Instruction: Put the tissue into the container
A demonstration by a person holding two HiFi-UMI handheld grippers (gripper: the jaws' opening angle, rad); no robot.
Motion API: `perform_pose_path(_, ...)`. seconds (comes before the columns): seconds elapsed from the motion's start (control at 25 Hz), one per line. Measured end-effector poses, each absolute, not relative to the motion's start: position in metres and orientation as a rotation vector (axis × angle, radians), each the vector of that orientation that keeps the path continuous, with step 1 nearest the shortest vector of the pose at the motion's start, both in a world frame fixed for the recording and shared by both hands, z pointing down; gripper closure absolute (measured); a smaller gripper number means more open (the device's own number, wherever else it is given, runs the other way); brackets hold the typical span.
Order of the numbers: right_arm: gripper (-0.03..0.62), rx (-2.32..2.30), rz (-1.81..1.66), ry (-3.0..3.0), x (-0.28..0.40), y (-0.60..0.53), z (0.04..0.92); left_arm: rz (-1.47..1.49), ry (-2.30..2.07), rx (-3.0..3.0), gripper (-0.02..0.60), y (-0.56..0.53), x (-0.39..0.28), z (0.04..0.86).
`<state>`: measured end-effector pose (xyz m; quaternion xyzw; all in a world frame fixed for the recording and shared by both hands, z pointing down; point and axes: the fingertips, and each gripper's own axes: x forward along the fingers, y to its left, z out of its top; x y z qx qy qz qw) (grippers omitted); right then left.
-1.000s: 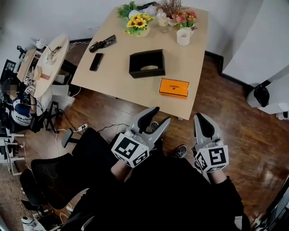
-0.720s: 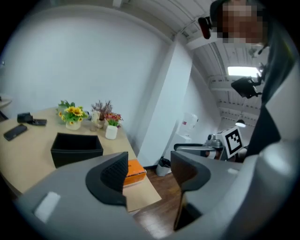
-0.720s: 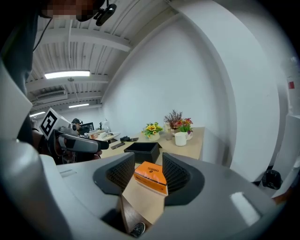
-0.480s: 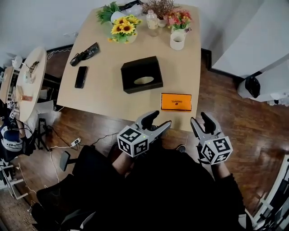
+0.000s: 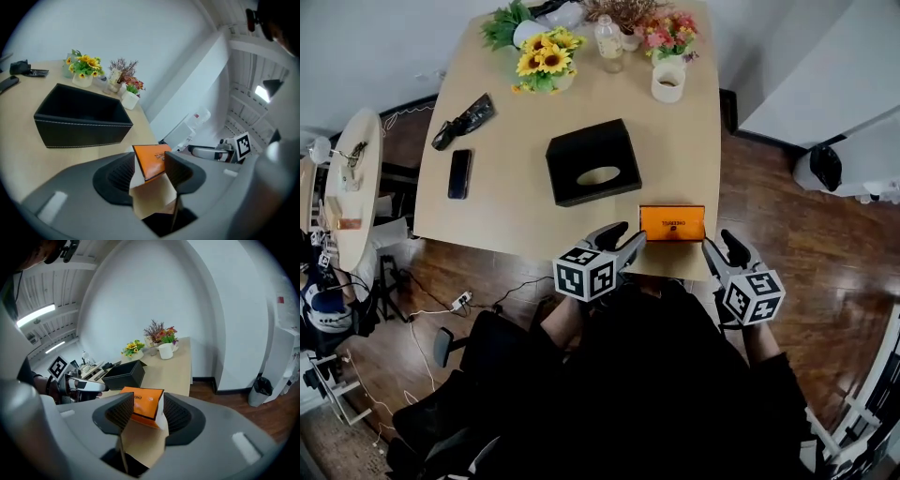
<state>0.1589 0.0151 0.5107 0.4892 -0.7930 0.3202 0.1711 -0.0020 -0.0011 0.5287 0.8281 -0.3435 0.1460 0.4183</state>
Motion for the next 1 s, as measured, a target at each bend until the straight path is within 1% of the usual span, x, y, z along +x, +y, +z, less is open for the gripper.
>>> perform_pose_path(0.04, 0.395, 1.354, 0.934, -2.257, 0.158, 0.012, 0.517, 0.365, -0.878, 2.051, 0.397, -0.006, -0.001, 0.534)
perform_pose_path(0.12, 0.395, 1.273, 0.967, -2.269, 0.154, 0.008, 0.527, 0.373, -0.925, 1.995, 0.352, -0.012, -0.002, 0.543)
perform_pose_path(0.16, 0.395, 1.233, 0.971, -2.274, 0.152, 0.007, 0.531, 0.386, -0.941, 1.969, 0.341, -0.013, -0.002, 0.549)
perform_pose_path(0.44, 0.414, 1.118, 0.972, -2.296, 0.148, -0.005, 0.542, 0.489, -0.885, 1.880, 0.339, -0.007, 0.012, 0.574)
perform_pose_path(0.56, 0.422, 1.122, 0.983, -2.286, 0.156, -0.005, 0.545, 0.526, -0.891, 1.863, 0.351, -0.005, 0.020, 0.584)
perform_pose_path(0.84, 0.434, 1.111, 1.005, -2.273, 0.154, 0.000, 0.551, 0.524, -0.879, 1.877, 0.419, -0.001, 0.021, 0.580)
perform_pose_path(1.0, 0.441, 1.102, 1.029, -2.252, 0.149, 0.004, 0.559, 0.554, -0.887, 1.889, 0.425, 0.001, 0.020, 0.582)
